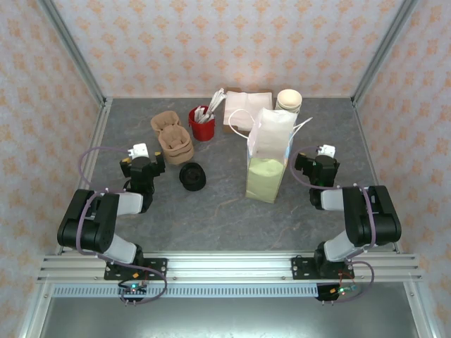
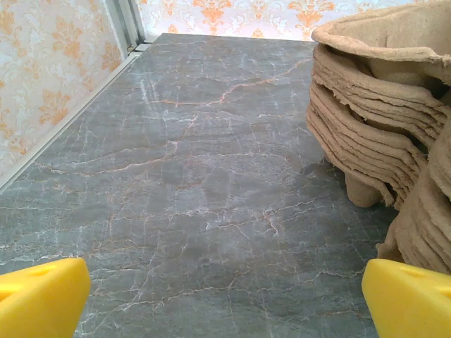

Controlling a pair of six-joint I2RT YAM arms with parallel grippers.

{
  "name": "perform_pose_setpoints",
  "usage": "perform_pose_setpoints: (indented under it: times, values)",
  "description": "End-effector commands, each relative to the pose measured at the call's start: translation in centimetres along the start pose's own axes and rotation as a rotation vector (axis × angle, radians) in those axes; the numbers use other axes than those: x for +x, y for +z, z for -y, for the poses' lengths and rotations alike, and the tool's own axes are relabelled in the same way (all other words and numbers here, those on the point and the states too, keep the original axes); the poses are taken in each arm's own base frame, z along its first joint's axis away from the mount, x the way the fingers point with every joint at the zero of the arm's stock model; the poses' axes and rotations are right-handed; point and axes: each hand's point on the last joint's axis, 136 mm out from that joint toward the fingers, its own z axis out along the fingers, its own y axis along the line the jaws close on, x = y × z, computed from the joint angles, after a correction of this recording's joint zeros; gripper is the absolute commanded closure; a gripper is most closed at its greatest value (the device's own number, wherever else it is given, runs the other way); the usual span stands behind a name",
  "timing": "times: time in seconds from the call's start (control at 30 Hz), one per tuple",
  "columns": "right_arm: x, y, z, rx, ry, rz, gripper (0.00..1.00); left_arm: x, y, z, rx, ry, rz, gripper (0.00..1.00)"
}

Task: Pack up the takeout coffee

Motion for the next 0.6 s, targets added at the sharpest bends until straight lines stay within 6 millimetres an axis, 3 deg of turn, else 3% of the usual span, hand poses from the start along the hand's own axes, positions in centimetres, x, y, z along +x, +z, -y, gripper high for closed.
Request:
perform_pose_setpoints:
  times: [0.0,0.57]
  values:
    - [-1.10,-0.05,-0.67,-0.039,-0.009,0.028,0.01,-0.71,-0.04,-0.32,-0.042,0.012,0.018,0.00]
    - [-1.21,0.09,-0.14,-0.006,0.006,0.025,0.01,-0.67,-0.04,-0.36,-0.042,0.012,0.017,0.00]
